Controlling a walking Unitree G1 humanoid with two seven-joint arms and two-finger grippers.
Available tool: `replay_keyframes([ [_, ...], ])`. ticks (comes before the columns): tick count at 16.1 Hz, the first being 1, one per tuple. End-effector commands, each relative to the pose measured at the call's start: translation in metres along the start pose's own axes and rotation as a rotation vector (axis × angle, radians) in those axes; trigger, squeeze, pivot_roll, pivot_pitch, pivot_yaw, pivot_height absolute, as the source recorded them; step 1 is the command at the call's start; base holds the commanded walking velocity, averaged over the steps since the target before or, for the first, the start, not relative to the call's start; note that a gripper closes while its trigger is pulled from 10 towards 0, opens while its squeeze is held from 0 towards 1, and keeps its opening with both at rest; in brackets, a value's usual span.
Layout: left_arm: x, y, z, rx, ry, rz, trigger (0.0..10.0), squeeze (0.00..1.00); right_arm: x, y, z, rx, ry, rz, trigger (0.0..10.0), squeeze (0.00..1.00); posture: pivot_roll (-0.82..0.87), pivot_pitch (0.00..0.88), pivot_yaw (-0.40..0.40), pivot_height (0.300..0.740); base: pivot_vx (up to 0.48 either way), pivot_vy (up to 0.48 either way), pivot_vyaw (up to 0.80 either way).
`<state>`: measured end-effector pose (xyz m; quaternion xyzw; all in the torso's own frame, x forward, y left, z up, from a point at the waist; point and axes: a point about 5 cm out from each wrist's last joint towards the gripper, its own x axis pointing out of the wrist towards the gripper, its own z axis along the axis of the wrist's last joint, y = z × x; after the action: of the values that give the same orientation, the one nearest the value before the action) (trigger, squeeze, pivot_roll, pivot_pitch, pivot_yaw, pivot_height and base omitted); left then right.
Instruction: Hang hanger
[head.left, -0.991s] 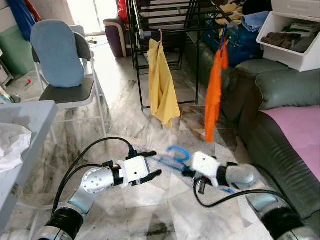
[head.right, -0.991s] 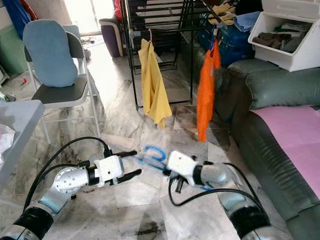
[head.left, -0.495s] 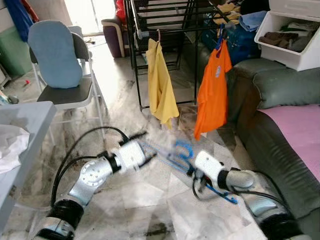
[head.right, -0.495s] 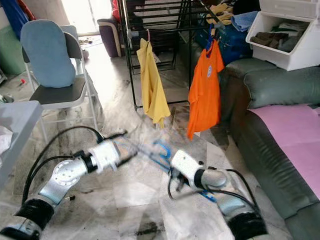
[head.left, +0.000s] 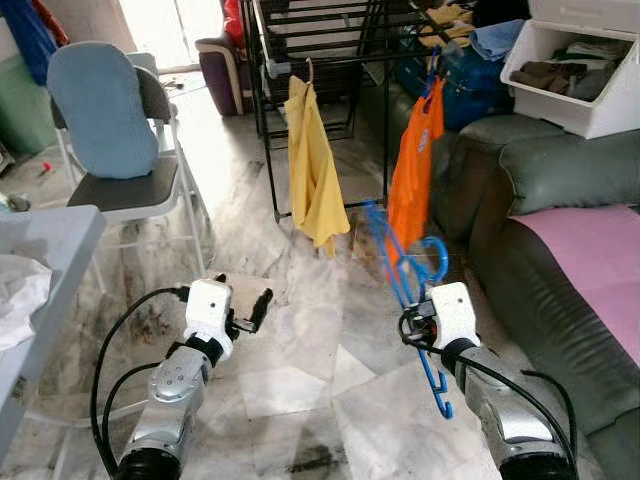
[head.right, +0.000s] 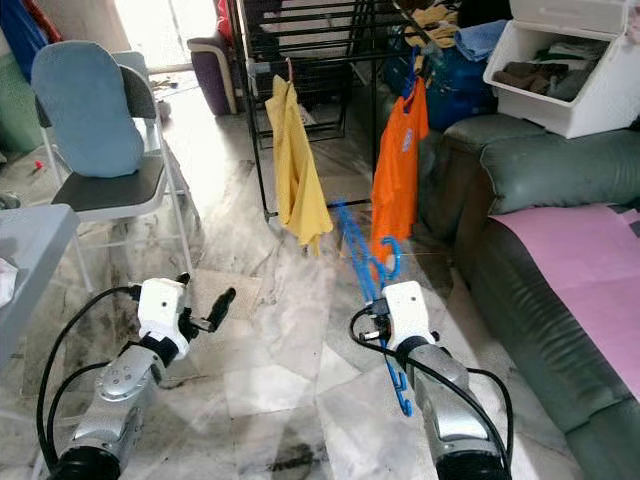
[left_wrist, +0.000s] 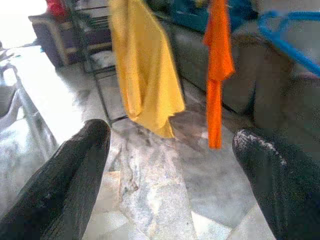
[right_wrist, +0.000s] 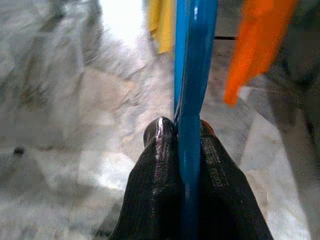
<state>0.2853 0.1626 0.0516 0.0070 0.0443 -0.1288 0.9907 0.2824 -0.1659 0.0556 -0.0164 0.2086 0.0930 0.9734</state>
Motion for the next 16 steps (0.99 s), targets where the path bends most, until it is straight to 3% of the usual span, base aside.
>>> replay_keyframes([
  [1, -0.002, 0.007, 0.002, -0.040, 0.003, 0.054, 10.0, 0.00, -0.004, -0.005, 0.006, 0.052, -0.030, -0.070, 8.0, 0.00, -0.15, 0.000, 0.048, 0.740, 0.000, 0.000, 0.00],
  [2, -0.003, 0.005, 0.003, -0.065, 0.010, 0.050, 10.0, 0.00, -0.006, -0.007, 0.006, 0.060, -0.033, -0.111, 10.0, 0.00, -0.15, 0.000, 0.048, 0.740, 0.000, 0.000, 0.00],
  [6, 0.001, 0.002, 0.008, -0.075, 0.006, 0.027, 10.0, 0.00, -0.007, -0.013, 0.006, 0.099, -0.031, -0.167, 10.0, 0.00, -0.15, 0.000, 0.051, 0.740, 0.000, 0.000, 0.00],
  [10, 0.005, 0.005, 0.013, -0.081, 0.005, 0.030, 10.0, 0.00, -0.005, -0.013, 0.009, 0.080, -0.032, -0.160, 10.0, 0.00, -0.15, 0.000, 0.048, 0.740, 0.329, 0.000, 0.00],
  [16, 0.006, -0.002, 0.014, -0.108, 0.011, 0.018, 10.0, 0.00, -0.003, -0.011, 0.012, 0.063, -0.033, -0.156, 10.0, 0.00, -0.15, 0.000, 0.043, 0.740, 0.396, 0.000, 0.00],
])
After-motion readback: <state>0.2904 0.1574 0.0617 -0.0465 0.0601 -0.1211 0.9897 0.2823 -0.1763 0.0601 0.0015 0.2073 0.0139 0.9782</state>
